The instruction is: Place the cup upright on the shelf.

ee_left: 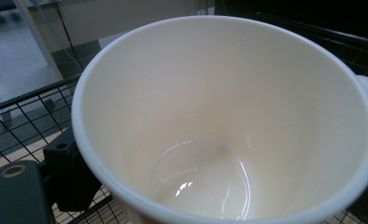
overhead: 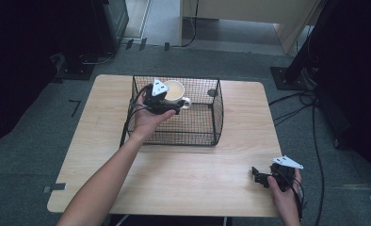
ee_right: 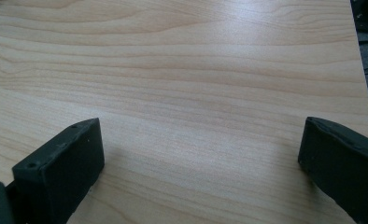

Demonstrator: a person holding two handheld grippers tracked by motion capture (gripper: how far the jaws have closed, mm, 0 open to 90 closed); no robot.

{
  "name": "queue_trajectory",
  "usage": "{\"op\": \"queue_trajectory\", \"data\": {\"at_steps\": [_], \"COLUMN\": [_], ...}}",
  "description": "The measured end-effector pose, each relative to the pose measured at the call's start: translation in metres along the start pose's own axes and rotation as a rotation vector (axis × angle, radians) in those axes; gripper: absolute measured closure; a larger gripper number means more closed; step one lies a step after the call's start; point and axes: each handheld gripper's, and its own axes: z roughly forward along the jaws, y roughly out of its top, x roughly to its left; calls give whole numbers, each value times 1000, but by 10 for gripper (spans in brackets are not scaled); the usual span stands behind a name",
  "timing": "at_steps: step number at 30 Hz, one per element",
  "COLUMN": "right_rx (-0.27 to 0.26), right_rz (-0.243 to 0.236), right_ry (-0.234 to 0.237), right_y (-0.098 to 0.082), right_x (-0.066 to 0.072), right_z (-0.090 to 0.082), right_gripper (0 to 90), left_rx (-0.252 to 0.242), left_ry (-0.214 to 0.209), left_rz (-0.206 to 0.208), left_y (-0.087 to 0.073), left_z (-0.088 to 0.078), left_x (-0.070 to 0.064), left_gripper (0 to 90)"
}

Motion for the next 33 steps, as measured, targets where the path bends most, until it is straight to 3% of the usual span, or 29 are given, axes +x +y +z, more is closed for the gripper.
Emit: {"op": "queue_trajectory", "data": {"at_steps": [6, 11, 17, 20, 22, 25, 33], "right_rx": [1, 2, 2, 1, 1, 1, 1], "right_rz": [-1, -2, -3, -3, -3, -2, -2], "right_ry": [-2, -3, -3, -2, -3, -2, -2], "right_y": [0, 0, 0, 0, 0, 0, 0], "right_x": [0, 0, 0, 0, 0, 0, 0], "right_z": [0, 0, 0, 0, 0, 0, 0], "right_gripper": [2, 2, 2, 2, 2, 2, 2], "left_rx": [36, 60, 83, 84, 112, 145, 265], "left_ry": [6, -12, 21, 3, -18, -17, -3], "left_rz": [0, -63, -30, -37, -21, 10, -24], "left_y": [-5, -7, -12, -13, -15, -17, -24], "left_z": [11, 18, 25, 28, 31, 35, 48], "left_x": [8, 15, 13, 13, 12, 8, 9], "left_gripper": [89, 89, 89, 89, 89, 89, 89]}}
